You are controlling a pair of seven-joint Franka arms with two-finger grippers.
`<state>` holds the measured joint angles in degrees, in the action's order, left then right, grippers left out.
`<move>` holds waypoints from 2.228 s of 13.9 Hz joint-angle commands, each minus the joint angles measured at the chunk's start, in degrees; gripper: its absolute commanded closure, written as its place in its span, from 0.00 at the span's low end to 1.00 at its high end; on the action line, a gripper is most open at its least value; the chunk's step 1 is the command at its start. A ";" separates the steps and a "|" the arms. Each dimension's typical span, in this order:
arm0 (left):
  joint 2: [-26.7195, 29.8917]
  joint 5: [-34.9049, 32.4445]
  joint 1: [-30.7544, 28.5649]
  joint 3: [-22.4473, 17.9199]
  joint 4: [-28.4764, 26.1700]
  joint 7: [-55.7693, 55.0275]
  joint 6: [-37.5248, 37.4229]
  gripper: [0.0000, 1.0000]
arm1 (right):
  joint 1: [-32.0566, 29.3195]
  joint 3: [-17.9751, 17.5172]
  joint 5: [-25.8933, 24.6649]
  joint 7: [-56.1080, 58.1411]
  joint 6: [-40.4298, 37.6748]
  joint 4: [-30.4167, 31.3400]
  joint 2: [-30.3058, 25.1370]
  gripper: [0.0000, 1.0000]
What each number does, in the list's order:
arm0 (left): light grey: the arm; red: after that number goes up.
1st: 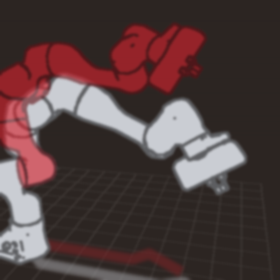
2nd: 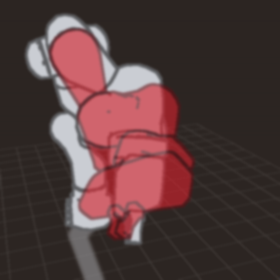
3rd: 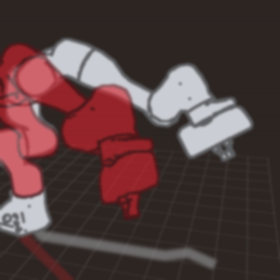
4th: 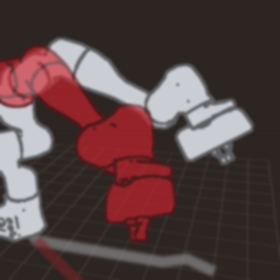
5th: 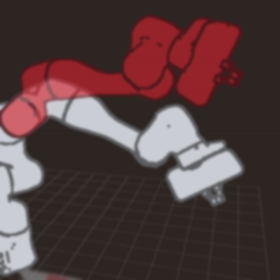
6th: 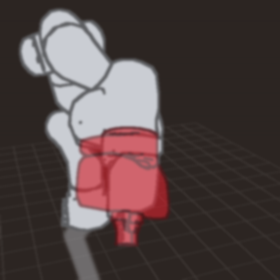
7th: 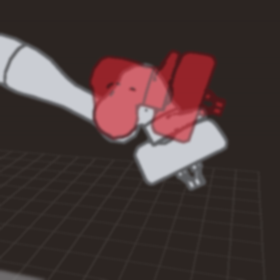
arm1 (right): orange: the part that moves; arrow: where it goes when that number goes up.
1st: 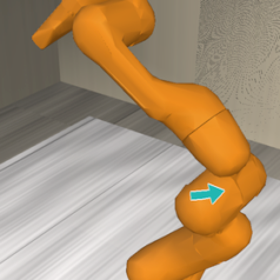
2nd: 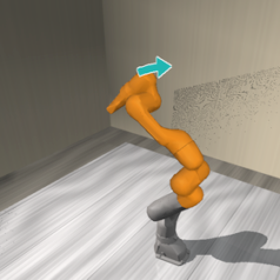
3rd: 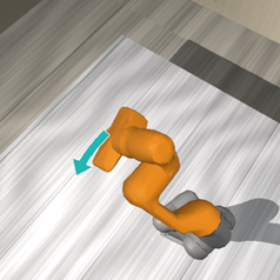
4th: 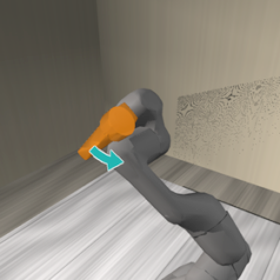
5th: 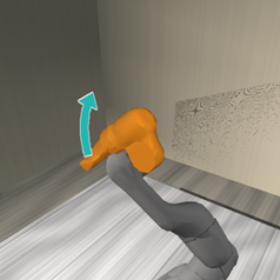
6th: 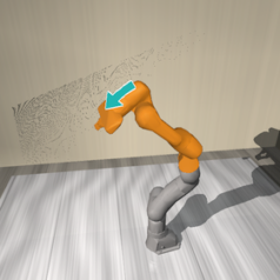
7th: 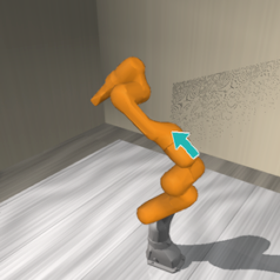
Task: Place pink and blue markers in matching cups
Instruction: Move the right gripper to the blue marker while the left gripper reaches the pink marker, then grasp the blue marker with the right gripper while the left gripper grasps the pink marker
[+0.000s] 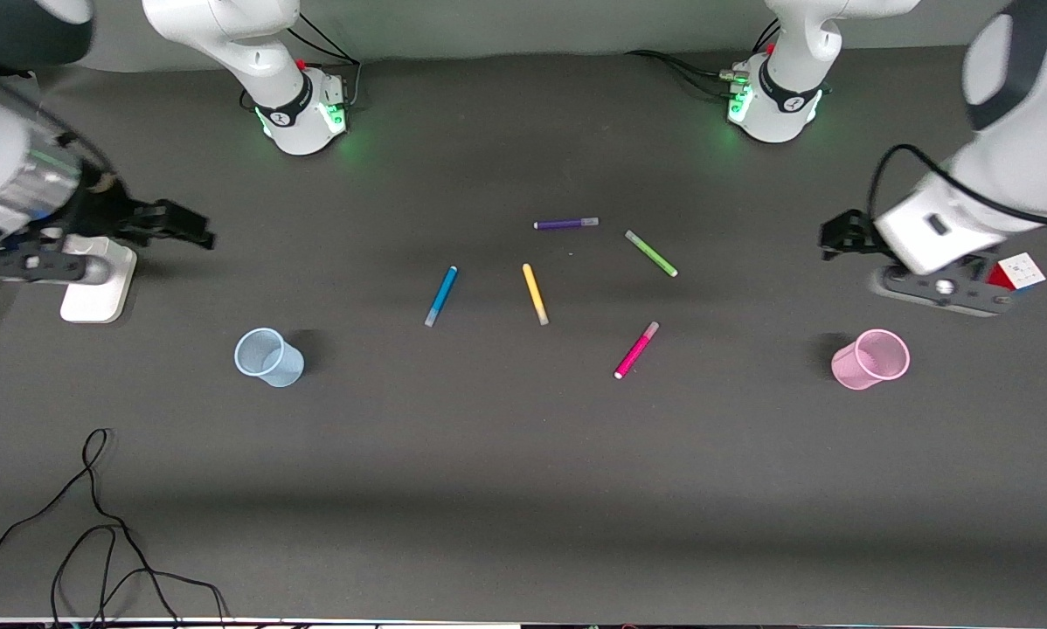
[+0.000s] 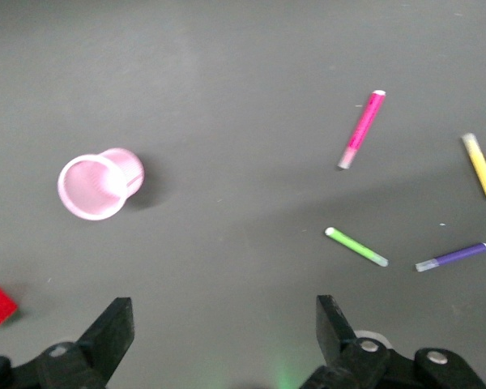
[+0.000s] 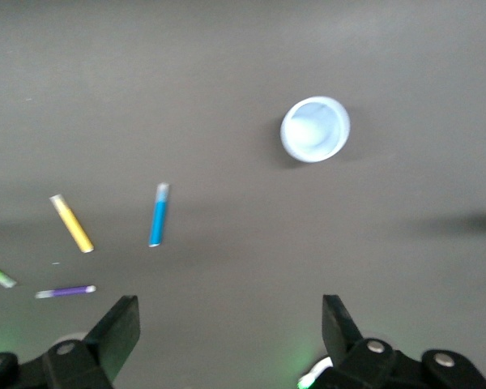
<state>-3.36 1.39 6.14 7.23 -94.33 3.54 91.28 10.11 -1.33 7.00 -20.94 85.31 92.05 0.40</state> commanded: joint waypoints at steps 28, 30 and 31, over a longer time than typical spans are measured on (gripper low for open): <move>-25.63 -11.05 4.84 12.02 -21.07 1.04 45.37 0.00 | 17.30 1.77 7.76 -25.91 31.49 9.29 35.01 0.06; -26.69 -11.06 4.84 11.93 -20.89 1.03 46.70 0.00 | 17.57 1.77 7.85 -25.99 32.64 9.29 36.68 0.09; -27.13 -11.06 4.84 11.76 -20.89 1.03 47.66 0.00 | 18.27 1.77 8.29 -25.99 33.08 9.37 37.13 0.11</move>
<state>-30.08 -8.55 10.91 19.22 -115.68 4.77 137.78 27.28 0.14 13.64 -45.83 117.75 102.03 36.95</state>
